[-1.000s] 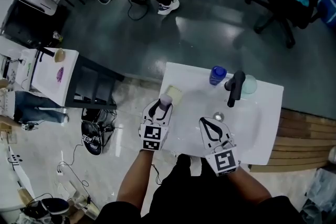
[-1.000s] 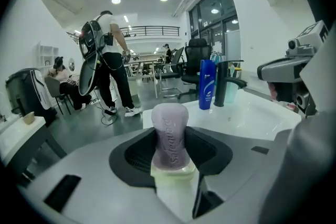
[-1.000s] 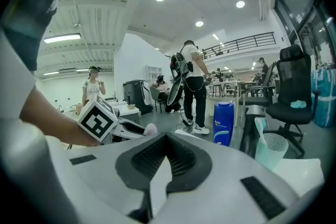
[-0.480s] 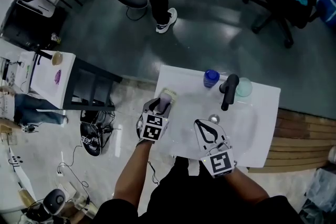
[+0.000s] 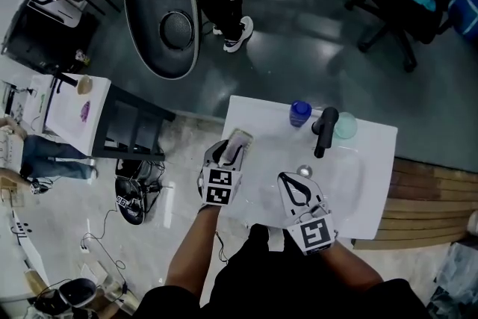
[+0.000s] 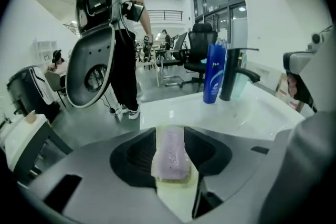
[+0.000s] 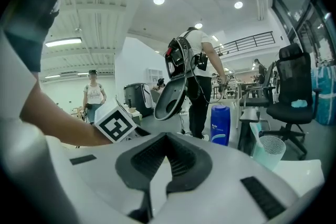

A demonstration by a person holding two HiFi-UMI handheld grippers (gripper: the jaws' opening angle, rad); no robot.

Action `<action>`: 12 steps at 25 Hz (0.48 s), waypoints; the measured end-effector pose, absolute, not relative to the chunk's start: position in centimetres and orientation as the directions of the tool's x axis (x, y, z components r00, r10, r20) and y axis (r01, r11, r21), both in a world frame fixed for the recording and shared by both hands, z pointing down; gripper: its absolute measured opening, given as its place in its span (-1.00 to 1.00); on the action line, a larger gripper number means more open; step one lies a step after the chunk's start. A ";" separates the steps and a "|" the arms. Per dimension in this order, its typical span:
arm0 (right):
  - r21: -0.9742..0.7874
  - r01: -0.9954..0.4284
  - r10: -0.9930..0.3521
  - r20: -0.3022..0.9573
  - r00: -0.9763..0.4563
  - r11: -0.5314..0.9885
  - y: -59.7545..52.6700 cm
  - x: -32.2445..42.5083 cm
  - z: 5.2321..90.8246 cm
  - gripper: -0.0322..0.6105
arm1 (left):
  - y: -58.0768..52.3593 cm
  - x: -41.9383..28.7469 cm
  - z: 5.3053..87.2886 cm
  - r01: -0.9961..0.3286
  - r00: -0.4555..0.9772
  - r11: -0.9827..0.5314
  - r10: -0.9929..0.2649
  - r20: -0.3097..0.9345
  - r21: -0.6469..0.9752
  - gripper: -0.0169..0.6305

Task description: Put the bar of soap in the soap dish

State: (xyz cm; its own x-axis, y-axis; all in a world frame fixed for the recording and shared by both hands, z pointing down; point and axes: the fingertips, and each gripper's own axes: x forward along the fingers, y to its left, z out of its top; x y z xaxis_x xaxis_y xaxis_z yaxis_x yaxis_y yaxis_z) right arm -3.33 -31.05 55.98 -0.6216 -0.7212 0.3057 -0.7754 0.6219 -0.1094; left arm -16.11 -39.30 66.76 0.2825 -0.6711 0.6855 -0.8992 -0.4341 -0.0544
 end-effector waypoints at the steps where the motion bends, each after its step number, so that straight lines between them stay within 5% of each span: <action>1: -0.101 -0.776 -0.724 0.301 -0.620 0.622 -31.2 -3.3 55.7 -0.87 | -39.3 -16.2 65.5 -0.906 0.286 -0.420 -0.701 0.654 -0.055 -0.40; 4: -0.063 -0.777 -0.736 0.280 -0.617 0.627 -31.8 -3.4 54.6 -0.87 | -38.8 -16.2 61.4 -0.925 0.301 -0.379 -0.786 0.540 -0.037 -0.51; 6: -0.053 -0.776 -0.741 0.264 -0.617 0.628 -32.0 -3.7 53.8 -0.87 | -37.9 -16.0 58.4 -0.930 0.328 -0.367 -0.836 0.440 -0.003 -0.80; 12: -0.032 -0.761 -0.741 0.205 -0.640 0.648 -32.1 -4.6 50.3 -0.87 | -34.0 -15.0 51.2 -0.908 0.419 -0.413 -0.884 0.208 0.074 -0.88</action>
